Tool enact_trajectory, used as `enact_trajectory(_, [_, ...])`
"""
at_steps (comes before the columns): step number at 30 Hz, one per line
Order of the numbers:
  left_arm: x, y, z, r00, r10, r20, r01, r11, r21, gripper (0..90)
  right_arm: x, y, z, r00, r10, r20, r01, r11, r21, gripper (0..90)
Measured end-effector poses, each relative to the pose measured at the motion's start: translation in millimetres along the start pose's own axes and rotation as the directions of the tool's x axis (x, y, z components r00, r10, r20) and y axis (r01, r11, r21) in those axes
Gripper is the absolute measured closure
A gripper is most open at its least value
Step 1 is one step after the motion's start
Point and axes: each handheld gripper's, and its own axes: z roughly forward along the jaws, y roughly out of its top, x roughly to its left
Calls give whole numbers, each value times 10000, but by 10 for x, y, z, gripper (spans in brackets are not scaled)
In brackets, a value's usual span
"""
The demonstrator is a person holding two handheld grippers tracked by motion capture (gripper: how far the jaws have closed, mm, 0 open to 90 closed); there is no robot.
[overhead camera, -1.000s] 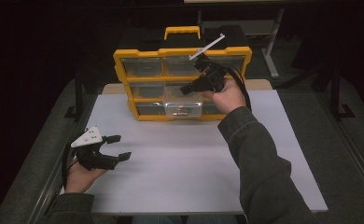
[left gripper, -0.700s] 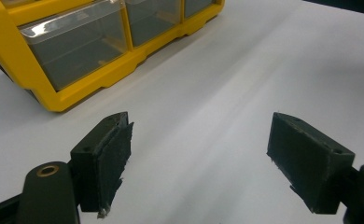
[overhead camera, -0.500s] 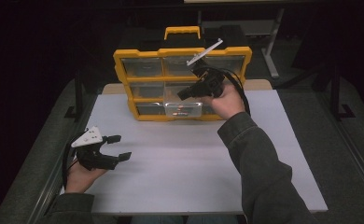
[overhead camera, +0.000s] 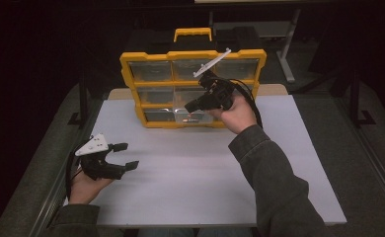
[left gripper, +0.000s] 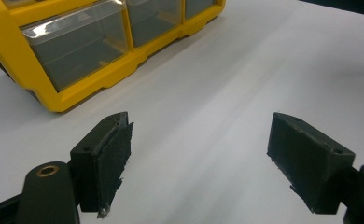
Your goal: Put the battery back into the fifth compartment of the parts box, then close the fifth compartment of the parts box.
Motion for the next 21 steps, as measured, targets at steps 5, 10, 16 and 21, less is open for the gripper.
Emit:
enact_trajectory(5, [-2, -3, 9, 10000, -18, 23, 18, 10000, -1, 209, 18, -27, -13, 9999, -135, 18, 135, 9999, -86, 893])
enact_trajectory(10, [0, 0, 2, 10000, 35, 10, -35, 10000, 10, 209, 74, -70, 28, 9997, -201, -114, 200, 9998, -37, 893])
enact_trajectory(16, [-12, 6, 0, 10000, 59, 18, -59, 10000, 75, 209, 150, -123, 68, 9993, -335, -191, 337, 9994, 77, 893])
enact_trajectory(21, [-6, 7, 5, 10000, 49, 20, -50, 10000, 83, 209, 187, -181, 100, 9990, -385, -226, 386, 9992, 52, 893])
